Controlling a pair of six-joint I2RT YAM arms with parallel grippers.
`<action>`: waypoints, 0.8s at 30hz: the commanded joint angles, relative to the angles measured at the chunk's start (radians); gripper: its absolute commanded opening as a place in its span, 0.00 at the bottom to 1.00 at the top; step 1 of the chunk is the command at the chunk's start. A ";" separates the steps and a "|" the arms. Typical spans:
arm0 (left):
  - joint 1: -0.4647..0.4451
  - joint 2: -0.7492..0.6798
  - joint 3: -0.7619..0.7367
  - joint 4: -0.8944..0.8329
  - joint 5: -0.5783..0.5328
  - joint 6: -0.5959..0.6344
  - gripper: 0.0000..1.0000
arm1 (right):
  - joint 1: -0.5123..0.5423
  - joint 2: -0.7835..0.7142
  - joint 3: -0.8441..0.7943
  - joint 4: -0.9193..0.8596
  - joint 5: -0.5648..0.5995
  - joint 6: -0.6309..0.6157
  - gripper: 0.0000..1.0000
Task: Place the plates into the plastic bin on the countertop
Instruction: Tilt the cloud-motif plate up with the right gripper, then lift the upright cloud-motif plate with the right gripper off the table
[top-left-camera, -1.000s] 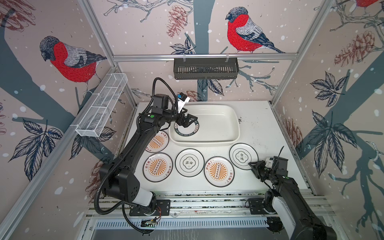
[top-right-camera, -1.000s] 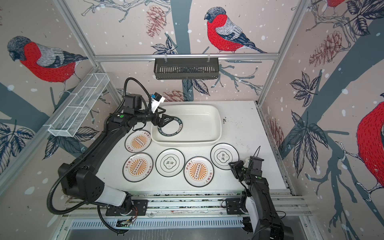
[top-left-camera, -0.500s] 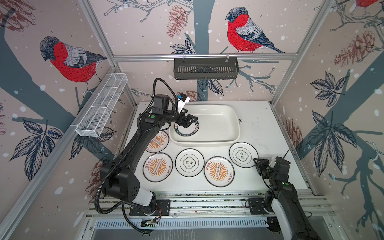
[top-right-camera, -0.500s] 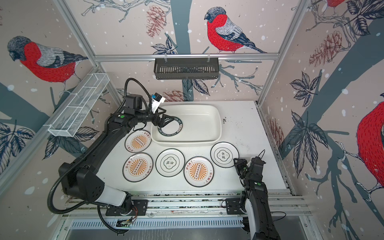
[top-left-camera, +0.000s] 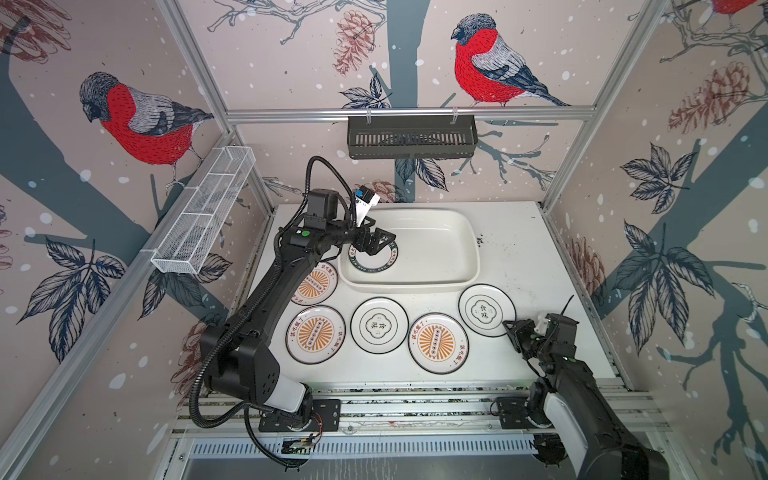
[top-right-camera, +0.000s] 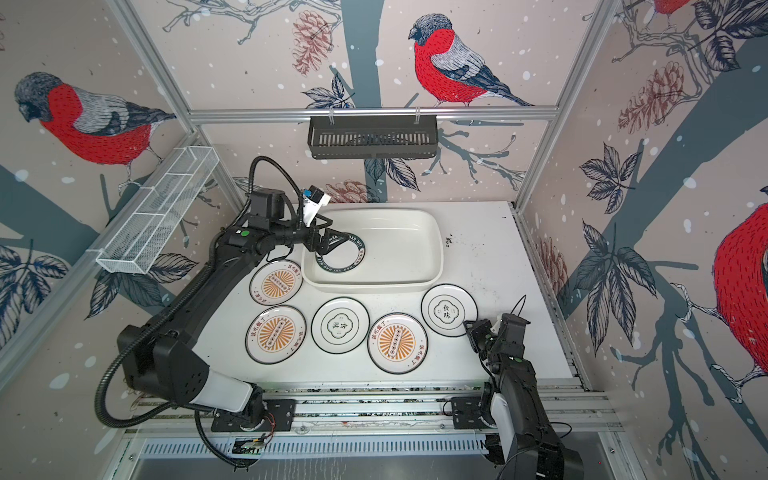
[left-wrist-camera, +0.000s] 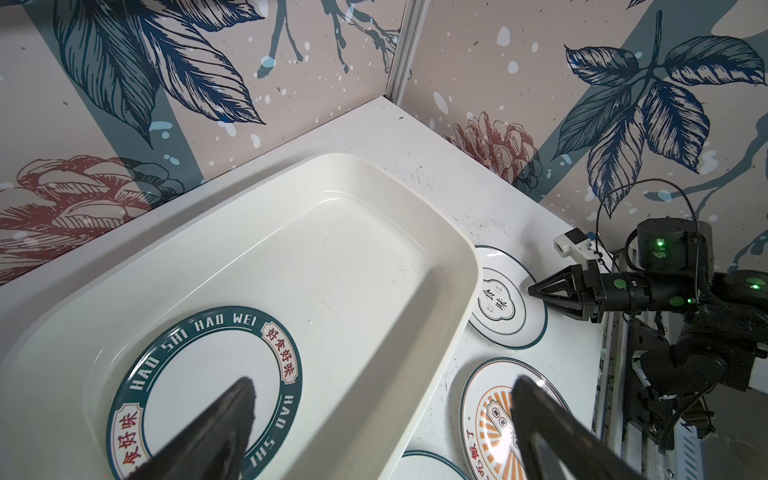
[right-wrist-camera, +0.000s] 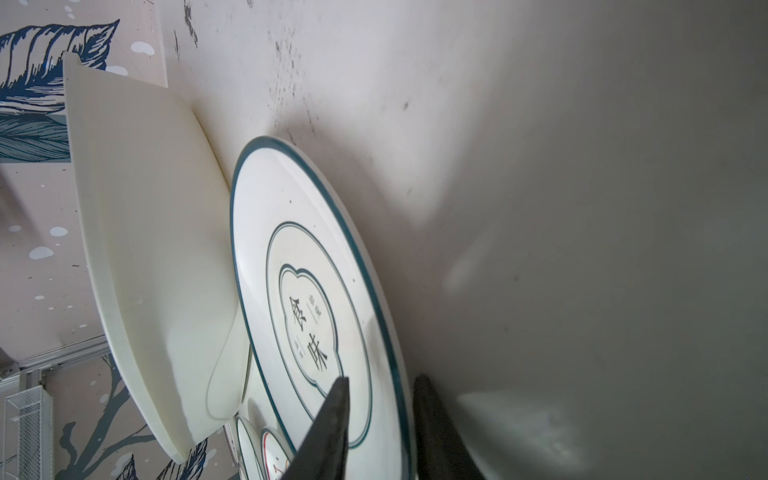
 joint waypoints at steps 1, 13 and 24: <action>-0.002 -0.004 -0.001 0.042 0.020 0.001 0.95 | -0.004 0.021 -0.018 -0.222 0.067 -0.030 0.28; -0.003 -0.006 -0.004 0.047 0.022 -0.006 0.95 | -0.018 0.021 -0.018 -0.225 0.060 -0.039 0.15; -0.003 -0.009 -0.004 0.049 0.028 -0.012 0.95 | -0.021 0.004 0.029 -0.283 0.049 -0.067 0.04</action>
